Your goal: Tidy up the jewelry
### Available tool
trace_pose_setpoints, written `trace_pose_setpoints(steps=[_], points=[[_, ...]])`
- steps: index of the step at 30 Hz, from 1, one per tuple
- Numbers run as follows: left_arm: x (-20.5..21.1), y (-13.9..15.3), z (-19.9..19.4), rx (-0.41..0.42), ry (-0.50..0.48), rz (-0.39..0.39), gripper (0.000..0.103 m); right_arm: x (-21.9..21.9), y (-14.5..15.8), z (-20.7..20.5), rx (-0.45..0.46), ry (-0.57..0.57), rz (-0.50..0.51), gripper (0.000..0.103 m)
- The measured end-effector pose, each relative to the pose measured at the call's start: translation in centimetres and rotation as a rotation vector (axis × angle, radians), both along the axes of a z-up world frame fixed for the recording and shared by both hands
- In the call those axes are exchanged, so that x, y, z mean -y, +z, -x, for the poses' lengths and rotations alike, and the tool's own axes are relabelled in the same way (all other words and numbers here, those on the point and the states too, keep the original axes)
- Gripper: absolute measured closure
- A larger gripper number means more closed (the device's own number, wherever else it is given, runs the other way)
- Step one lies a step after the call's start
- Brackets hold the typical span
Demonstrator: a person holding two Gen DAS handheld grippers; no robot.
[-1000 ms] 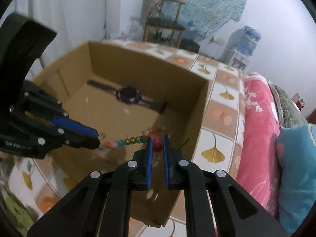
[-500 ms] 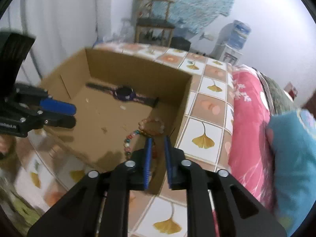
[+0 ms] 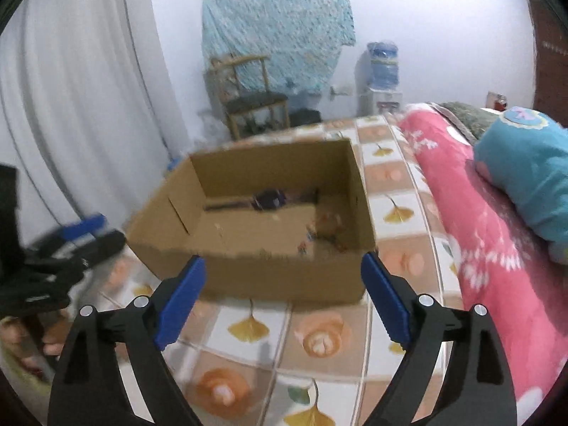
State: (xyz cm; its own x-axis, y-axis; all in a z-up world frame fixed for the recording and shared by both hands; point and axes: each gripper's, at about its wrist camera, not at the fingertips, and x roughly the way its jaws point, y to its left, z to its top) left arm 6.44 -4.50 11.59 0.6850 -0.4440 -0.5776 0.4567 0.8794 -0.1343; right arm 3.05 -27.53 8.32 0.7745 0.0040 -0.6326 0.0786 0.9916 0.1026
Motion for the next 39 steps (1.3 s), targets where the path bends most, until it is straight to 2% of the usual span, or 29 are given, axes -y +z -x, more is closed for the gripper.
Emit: trace_pose_setpoints(steps=[4,6,9,13,18,26,30,39], points=[[-0.1,-0.5,0.3,0.003,0.072,-0.005,0.009,-1.1,-0.2,0.1,-0.023,-0.072,0.081,0.015],[-0.1,-0.5,0.0,0.014,0.111,-0.005,0.009,-1.1,0.0,0.0,-0.028,-0.114,0.092,0.01],[-0.1,-0.4,-0.6,0.035,0.218,-0.081,0.008,-0.8,0.1,0.0,-0.031,-0.165,0.092,0.009],[0.0,-0.4,-1.0,0.056,0.279,-0.154,0.008,-0.3,-0.3,-0.1,-0.043,-0.229,0.081,0.008],[0.0,-0.7,-2.0,-0.001,0.343,-0.184,0.008,0.1,-0.8,-0.7,-0.056,-0.23,0.05,0.007],[0.4,-1.3,-2.4,-0.045,0.376,-0.217,0.008,0.5,-1.6,-2.0,-0.085,-0.203,0.006,0.007],[1.1,-1.7,-2.7,-0.055,0.395,-0.267,0.008,0.6,-2.4,-2.7,-0.114,-0.189,-0.023,0.007],[1.4,-2.5,-3.3,-0.102,0.398,-0.252,0.008,0.2,-2.9,-3.2,-0.145,-0.167,0.001,0.007]])
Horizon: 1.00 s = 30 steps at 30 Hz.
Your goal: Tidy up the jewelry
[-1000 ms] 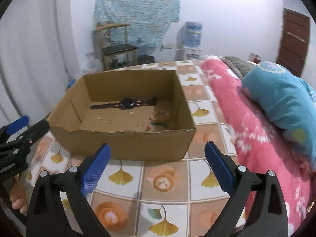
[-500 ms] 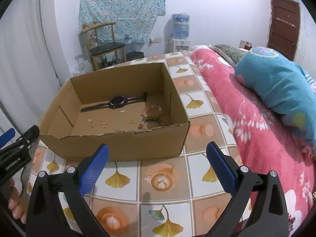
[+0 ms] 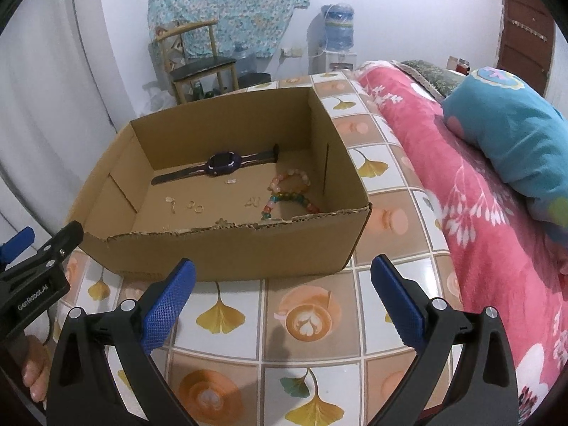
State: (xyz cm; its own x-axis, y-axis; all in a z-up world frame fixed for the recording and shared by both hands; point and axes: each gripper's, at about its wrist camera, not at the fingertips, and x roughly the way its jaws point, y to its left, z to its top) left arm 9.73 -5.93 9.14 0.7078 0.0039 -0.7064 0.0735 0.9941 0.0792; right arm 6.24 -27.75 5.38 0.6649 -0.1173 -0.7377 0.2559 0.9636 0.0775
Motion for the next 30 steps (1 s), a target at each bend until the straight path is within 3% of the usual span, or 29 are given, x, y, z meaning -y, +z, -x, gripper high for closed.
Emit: trace_pose_setpoints(steps=[30], points=[[-2.5,-0.8,-0.1,-0.063,0.058,0.049,0.008,-1.8,0.5,-0.3,-0.009,0.034,0.029,0.007]])
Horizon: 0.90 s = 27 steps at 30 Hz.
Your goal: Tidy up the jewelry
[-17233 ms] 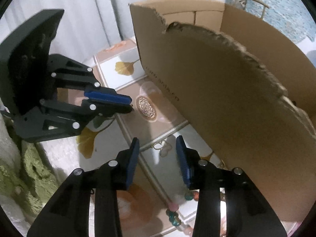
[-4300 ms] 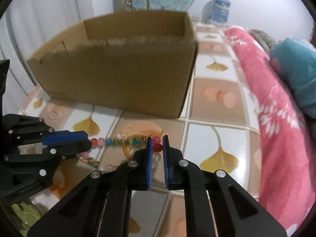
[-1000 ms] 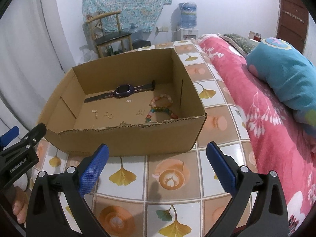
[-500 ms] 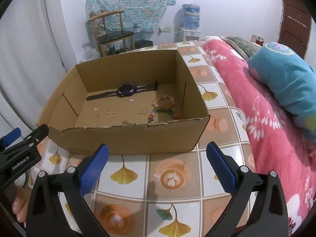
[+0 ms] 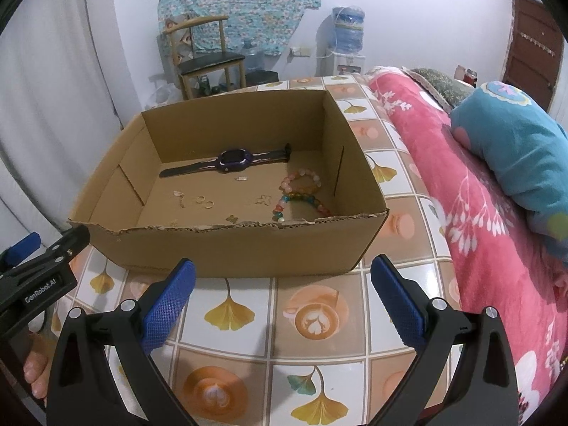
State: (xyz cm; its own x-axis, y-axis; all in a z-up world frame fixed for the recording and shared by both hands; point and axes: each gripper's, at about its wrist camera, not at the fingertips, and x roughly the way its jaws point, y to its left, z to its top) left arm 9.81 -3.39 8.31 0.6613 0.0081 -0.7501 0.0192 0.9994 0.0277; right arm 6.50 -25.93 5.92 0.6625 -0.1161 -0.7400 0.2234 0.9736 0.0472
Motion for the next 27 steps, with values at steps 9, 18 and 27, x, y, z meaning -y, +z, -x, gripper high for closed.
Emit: trace_pose_setpoints(steps=[9,18,27], points=[[0.17,0.18,0.27,0.0,-0.009,0.003,0.008,-0.21,0.26,0.22,0.003,0.001,0.002,0.007],[0.32,0.27,0.42,0.0,-0.01,0.004,0.008,-0.19,0.37,0.36,0.004,0.0,0.001,0.007],[0.44,0.29,0.48,-0.002,-0.009,0.004,0.008,-0.17,0.36,0.38,0.005,-0.001,0.0,0.007]])
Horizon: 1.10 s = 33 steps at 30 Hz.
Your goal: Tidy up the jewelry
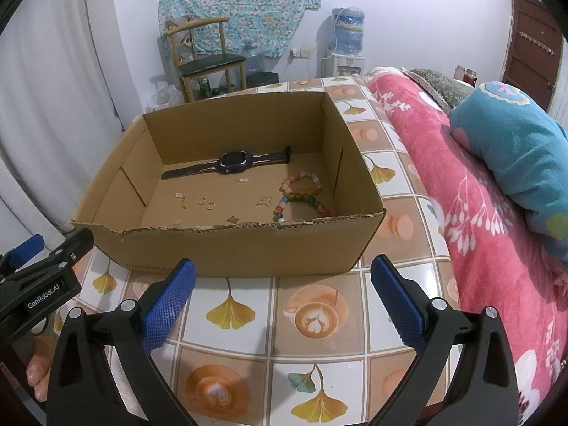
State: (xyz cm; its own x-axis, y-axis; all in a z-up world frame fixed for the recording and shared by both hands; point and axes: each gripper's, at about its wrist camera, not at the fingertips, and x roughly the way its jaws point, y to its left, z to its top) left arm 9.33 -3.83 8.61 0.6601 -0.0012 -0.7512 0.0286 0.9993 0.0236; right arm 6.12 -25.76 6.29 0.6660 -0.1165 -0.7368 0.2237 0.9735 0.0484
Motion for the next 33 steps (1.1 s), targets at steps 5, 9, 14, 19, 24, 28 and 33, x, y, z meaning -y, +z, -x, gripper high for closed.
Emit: trace_pose_setpoints(steps=[5,9,14,19,24,28,33], points=[[0.05,0.02,0.03,-0.002,0.001,0.0,0.008,0.03,0.02,0.03,-0.004,0.0,-0.001,0.007],[0.15,0.04,0.07,-0.003,0.0,0.001,0.008,-0.02,0.11,0.21,-0.001,-0.001,-0.001,0.007],[0.2,0.09,0.14,-0.004,-0.001,0.002,0.008,-0.03,0.09,0.17,-0.003,-0.003,-0.001,0.007],[0.22,0.1,0.12,-0.003,-0.001,0.001,0.008,0.01,0.07,0.13,-0.004,-0.002,-0.001,0.007],[0.22,0.08,0.12,-0.006,-0.001,0.002,0.008,-0.04,0.11,0.19,-0.004,-0.003,-0.002,0.007],[0.24,0.08,0.09,-0.006,-0.002,0.002,0.008,-0.06,0.08,0.19,-0.003,-0.004,0.0,0.007],[0.69,0.22,0.25,-0.005,-0.006,0.001,0.008,-0.05,0.06,0.1,-0.006,0.002,0.0,0.007]])
